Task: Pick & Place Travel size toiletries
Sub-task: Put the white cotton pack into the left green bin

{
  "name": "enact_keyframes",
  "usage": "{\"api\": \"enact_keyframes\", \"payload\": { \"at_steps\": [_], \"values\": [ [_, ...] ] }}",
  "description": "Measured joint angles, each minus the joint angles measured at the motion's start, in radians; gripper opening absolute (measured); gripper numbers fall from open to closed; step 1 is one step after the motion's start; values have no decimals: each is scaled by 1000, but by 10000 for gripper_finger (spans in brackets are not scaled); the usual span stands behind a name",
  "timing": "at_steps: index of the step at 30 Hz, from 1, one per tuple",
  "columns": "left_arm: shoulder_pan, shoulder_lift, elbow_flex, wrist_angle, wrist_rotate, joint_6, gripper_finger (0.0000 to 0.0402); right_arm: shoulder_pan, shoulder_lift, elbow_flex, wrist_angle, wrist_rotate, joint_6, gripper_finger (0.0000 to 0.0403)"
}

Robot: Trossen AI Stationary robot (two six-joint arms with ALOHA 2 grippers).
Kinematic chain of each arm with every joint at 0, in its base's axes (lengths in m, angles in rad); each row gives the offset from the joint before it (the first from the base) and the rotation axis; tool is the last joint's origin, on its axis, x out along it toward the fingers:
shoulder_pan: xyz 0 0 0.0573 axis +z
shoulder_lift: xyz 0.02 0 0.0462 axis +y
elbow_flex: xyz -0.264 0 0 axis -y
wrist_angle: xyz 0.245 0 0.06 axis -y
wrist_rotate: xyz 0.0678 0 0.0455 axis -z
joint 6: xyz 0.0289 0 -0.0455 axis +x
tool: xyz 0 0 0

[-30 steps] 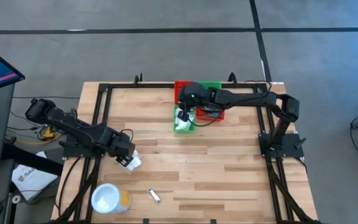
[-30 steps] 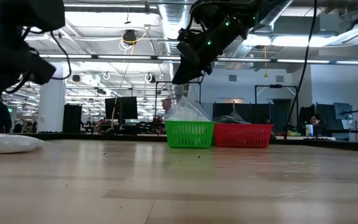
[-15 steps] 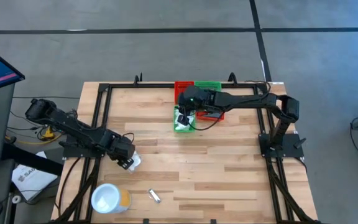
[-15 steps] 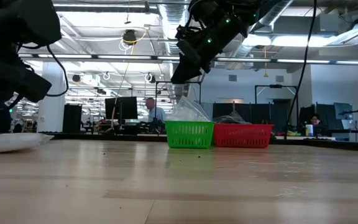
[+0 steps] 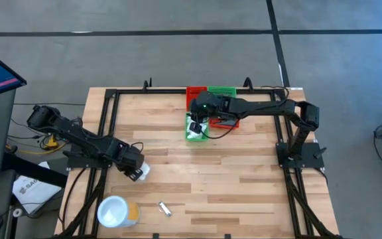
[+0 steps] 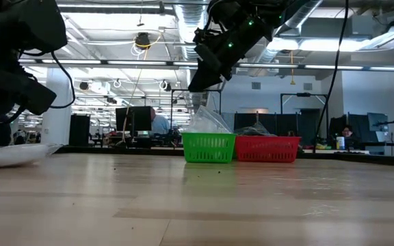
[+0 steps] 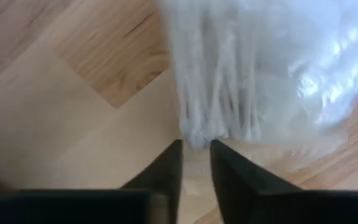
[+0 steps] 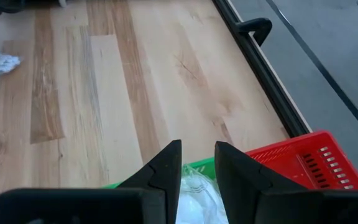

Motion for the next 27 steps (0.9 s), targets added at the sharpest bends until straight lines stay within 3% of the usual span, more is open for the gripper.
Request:
{"api": "enact_keyframes", "payload": {
  "at_steps": [3,5,18,27],
  "values": [
    [0,0,0,0,8,6,22,0,0,0,0,0,0,87],
    [0,0,0,0,11,21,8,0,0,0,0,0,0,87],
    [0,0,4,-4,12,23,0,0,1,0,-1,0,1,87],
    [0,0,101,-56,-19,77,0,0,1,0,-1,0,1,87]
  ]
}}
